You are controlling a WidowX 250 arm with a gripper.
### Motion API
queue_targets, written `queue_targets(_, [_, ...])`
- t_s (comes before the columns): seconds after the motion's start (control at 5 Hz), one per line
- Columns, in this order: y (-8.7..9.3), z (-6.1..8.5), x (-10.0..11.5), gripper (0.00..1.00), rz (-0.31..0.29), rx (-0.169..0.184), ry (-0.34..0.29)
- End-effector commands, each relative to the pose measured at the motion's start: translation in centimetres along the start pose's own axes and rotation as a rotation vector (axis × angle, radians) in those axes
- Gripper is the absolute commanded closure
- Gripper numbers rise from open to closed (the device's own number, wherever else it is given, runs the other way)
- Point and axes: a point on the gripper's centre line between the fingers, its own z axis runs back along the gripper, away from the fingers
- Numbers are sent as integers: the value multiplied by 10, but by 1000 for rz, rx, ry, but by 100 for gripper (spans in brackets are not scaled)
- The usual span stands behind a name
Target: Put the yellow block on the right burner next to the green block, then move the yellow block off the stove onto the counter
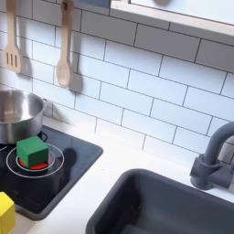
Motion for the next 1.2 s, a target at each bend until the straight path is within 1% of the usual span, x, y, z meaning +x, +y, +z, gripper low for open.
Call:
queue_targets(0.0, [-1, -9, 4, 100, 0, 25, 0])
queue_targets(0.2, [-2, -14, 8, 100, -3, 38, -19])
queue_targets(0.6, [-4, -18, 21, 100, 3, 49, -38])
queue_targets(0.8, [-8, -15, 29, 100, 8, 37, -51])
queue_targets(1.0, [-6, -11, 35, 100, 20, 43, -58])
